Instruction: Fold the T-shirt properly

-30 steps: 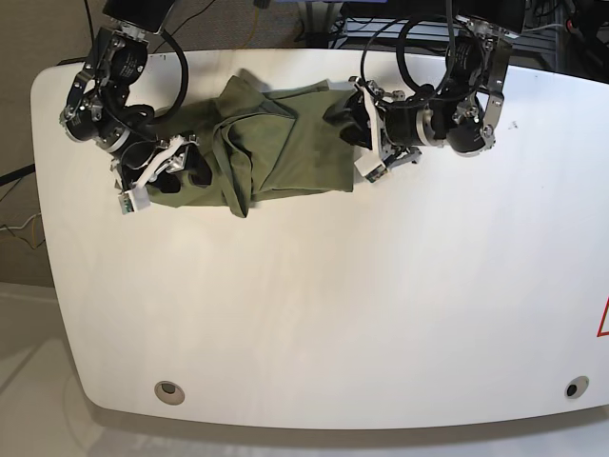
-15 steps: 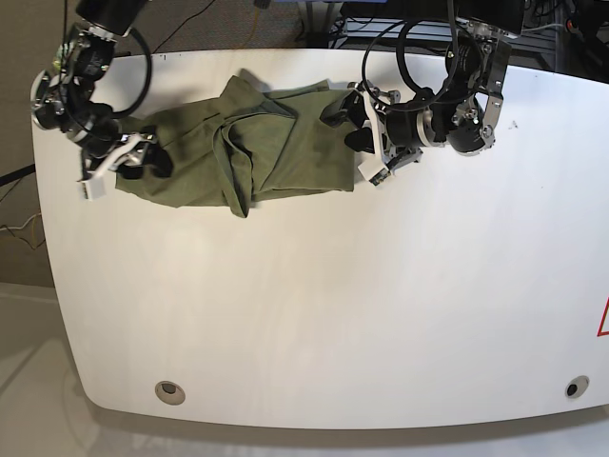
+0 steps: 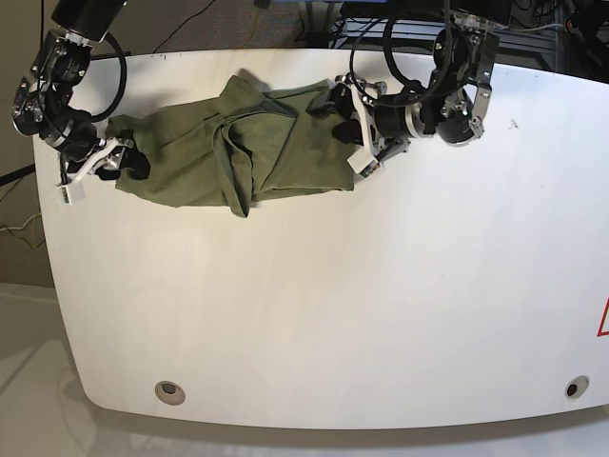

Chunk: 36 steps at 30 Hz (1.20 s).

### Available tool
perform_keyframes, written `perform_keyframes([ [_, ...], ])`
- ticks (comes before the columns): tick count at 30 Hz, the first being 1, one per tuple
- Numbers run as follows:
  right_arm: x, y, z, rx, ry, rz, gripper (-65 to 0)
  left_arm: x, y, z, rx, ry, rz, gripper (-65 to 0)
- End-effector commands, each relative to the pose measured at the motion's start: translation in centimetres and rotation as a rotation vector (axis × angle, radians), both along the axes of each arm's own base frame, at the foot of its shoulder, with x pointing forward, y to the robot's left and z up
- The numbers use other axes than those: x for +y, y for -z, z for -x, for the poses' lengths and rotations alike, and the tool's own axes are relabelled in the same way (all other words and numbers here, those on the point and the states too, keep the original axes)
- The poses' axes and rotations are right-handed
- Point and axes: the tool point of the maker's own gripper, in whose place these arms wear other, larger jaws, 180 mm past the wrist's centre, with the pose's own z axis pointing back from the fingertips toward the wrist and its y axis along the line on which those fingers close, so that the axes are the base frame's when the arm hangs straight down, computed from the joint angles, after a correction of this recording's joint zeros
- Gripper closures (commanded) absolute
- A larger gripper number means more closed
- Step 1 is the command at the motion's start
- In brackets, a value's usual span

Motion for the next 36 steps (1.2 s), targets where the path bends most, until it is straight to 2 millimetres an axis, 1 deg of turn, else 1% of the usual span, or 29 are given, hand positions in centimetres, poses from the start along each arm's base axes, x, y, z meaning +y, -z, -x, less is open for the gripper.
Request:
perform_keyframes([
  [1,-1.7,-1.1,-0.9,-0.035,0.027,-0.032,-43.2,0.0,-0.6,0.3,-0.015,0.006,0.011,-34.4],
  [6,-2.5,-0.7,-0.8,-0.021,0.053,-0.092,-43.4,0.4,-0.4,0.6,-0.015,0.007,0.001,-30.4],
  [8,-2.4,-0.7,-0.8,-0.022,0.056,-0.119,-43.5,0.4,-0.4,0.6,-0.014,0.01,-0.001,-30.4],
  [10,-1.4,-1.1,-1.0,-0.046,0.042,-0.181,-43.6,0.3,-0.8,0.1,-0.023,0.001,0.011,-32.9],
  [14,-0.4,-1.0,-1.0,-0.046,0.025,-0.207,-44.4,0.4,-1.0,-0.2,-0.033,0.0,0.01,-34.8],
  [20,0.3,-0.5,-0.9,-0.031,0.003,-0.18,-47.7,0.8,-0.9,-0.4,-0.037,0.0,-0.001,-35.7],
  [26,0.4,1.5,-0.1,0.029,-0.009,-0.089,-49.6,1.0,-0.9,-0.5,-0.037,-0.004,-0.001,-35.7],
  [30,0.9,2.8,0.3,0.072,-0.014,-0.042,-48.9,1.0,-0.9,-0.4,-0.033,-0.005,0.0,-35.9],
  [32,1.3,3.9,0.4,0.096,-0.013,-0.01,-48.0,0.9,-0.8,-0.4,-0.027,-0.004,-0.003,-35.8],
  [36,2.0,4.7,0.6,0.119,-0.024,-0.008,-47.7,0.7,-0.9,-0.4,-0.025,-0.004,0.003,-35.8],
])
